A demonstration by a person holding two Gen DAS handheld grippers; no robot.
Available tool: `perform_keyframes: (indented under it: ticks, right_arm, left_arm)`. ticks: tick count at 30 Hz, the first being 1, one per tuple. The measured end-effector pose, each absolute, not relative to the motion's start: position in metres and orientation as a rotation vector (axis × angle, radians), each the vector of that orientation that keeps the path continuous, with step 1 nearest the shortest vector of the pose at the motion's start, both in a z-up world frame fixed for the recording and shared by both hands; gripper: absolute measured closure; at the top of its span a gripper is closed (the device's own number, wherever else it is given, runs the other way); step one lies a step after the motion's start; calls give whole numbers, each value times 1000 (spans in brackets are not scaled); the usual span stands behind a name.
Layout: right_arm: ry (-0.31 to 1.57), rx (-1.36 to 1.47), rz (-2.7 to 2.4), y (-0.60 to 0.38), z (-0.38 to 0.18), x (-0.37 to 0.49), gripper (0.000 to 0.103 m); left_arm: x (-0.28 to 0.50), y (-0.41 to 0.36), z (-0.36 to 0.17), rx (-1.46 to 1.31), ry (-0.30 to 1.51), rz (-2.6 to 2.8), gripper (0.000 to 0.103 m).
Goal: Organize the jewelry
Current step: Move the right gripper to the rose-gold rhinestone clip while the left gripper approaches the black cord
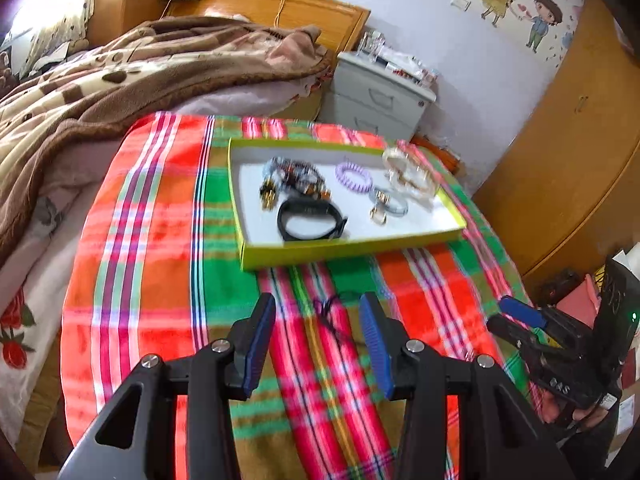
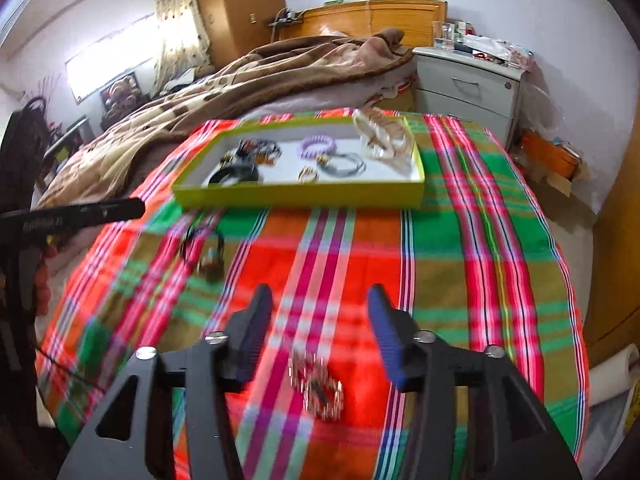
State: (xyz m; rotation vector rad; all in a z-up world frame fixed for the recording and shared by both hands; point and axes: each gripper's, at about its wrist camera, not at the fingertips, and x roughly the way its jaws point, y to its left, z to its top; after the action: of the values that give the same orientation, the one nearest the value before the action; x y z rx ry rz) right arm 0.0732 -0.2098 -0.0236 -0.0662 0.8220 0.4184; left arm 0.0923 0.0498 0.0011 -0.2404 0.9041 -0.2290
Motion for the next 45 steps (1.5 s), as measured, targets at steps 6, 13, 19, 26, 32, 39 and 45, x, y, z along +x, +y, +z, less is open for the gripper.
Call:
perform_keyframes:
  ticks: [6, 13, 19, 26, 32, 39, 45]
  right_arm:
    - [846, -107, 424, -213, -38, 54, 51]
    - [869, -124, 442, -212, -51, 48, 51]
    - [882, -140, 445, -211, -57, 48, 52]
    - [887, -166, 433, -208, -60, 43, 59]
    - [878, -199, 410, -206, -59, 40, 75]
    - [862, -164, 405, -211, -57, 37, 76]
    - [825, -112, 391, -218, -48, 37, 76]
  left_arm:
    - [74, 47, -12, -220, 936, -222, 55]
    - [54, 43, -28, -253, 998, -270, 54]
    - [46, 36, -38, -276, 1028, -332, 55]
    - [44, 34, -41, -295, 1037, -337, 55]
    - [45, 27, -43, -288, 1048, -349, 55]
    - [50, 25, -43, -270, 1047, -323, 55]
    - [58, 24, -37, -263, 1015, -311, 55]
